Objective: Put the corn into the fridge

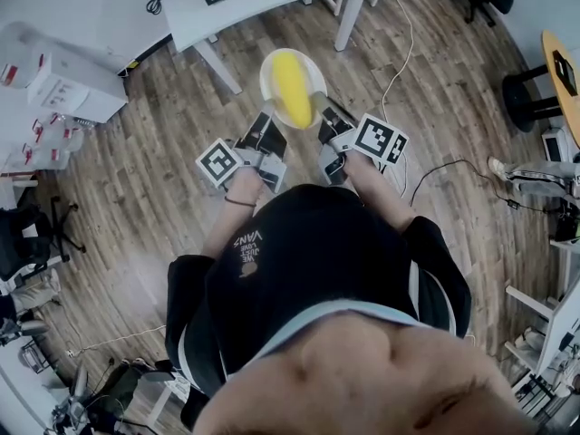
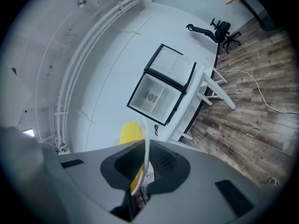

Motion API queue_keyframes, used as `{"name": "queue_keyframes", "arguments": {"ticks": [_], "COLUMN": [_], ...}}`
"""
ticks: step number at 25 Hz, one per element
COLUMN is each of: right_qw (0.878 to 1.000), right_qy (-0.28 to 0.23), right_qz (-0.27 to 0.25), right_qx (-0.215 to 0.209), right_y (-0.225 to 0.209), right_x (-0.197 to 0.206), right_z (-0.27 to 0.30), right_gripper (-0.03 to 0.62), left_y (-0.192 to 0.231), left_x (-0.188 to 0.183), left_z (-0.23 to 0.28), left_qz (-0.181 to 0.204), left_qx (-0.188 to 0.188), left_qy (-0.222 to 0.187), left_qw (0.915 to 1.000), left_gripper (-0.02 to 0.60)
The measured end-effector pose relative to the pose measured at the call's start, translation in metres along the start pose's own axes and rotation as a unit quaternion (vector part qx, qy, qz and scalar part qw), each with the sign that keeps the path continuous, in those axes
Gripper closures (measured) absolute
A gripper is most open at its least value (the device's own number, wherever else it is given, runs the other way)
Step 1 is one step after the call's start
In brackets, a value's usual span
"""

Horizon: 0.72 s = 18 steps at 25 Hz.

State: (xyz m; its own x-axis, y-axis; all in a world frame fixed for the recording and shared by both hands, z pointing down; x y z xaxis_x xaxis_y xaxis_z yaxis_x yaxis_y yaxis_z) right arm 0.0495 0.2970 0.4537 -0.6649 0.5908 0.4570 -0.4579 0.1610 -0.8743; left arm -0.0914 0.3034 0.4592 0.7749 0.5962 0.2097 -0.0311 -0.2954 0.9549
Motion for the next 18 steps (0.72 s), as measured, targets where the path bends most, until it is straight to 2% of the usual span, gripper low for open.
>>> {"name": "queue_keyframes", "arguments": {"ticks": [8, 18], "right_qw": [1.000, 1.000], "right_qy": [-0.002, 0.013], "right_qz": [0.004, 0.003], "right_qx": [0.009, 0.010], "right_y": [-0.005, -0.017], "right_x": [0.002, -0.032], "right_z": [0.012, 0.050], "right_gripper": [0.565, 0.565], "left_y": [0.010, 0.027], "left_x": [-0.010, -0.034], "left_z": [0.003, 0.043], "left_qz": [-0.012, -0.016], "left_qx": [-0.003, -0.011], "left_qy": [0.004, -0.007], "left_qw": [0.9999, 0.9998], "left_gripper": [0.544, 0.545]}}
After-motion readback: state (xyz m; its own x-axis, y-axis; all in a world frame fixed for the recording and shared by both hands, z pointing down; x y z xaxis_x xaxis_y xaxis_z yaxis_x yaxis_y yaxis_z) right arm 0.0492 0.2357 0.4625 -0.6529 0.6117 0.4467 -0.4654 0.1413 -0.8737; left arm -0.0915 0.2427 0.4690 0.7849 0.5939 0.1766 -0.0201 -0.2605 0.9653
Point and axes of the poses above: the fingertips, and each gripper's own axes: z forward along the fingers, y to its left, x out of its underside, the point moved 3 cm from there along -z, backward along the fingers, and after that the axes turned 3 degrees about x, right-handed, at the moved point
